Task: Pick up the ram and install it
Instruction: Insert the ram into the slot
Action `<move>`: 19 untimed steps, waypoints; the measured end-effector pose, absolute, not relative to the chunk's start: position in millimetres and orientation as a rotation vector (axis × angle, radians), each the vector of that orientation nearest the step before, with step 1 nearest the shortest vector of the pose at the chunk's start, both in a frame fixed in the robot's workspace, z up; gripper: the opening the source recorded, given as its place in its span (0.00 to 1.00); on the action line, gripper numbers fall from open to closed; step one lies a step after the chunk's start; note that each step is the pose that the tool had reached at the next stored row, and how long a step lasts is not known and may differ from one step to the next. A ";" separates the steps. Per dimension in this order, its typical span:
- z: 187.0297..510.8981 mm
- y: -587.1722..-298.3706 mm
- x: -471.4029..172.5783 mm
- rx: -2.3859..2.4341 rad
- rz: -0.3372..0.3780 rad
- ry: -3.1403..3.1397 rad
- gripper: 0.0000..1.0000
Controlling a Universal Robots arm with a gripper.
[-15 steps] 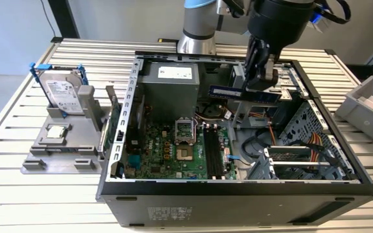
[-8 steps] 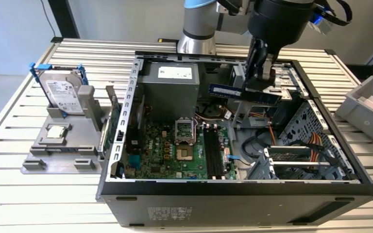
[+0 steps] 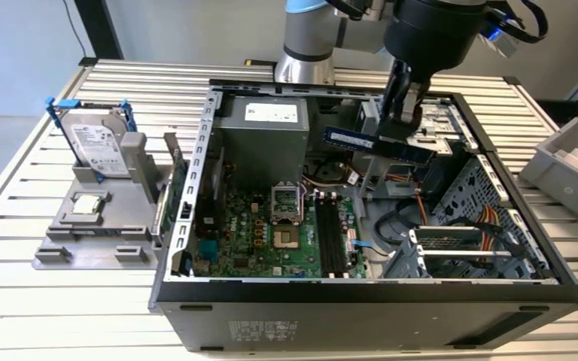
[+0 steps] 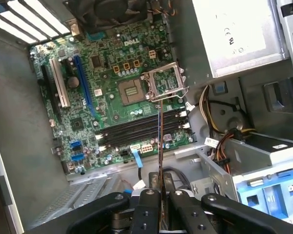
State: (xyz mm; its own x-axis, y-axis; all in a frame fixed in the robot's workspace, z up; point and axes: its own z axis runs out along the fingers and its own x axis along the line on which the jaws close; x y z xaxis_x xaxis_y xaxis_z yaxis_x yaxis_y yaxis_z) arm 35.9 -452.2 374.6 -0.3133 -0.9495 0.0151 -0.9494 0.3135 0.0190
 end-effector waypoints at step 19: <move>374.5 -452.4 35.9 1.642 -0.013 -2.652 0.00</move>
State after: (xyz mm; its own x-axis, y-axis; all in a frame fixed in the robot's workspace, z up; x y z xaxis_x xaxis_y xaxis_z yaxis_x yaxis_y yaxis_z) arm 35.9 -452.4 374.5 -0.4456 -0.8951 0.0152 -0.8949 0.4459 0.0190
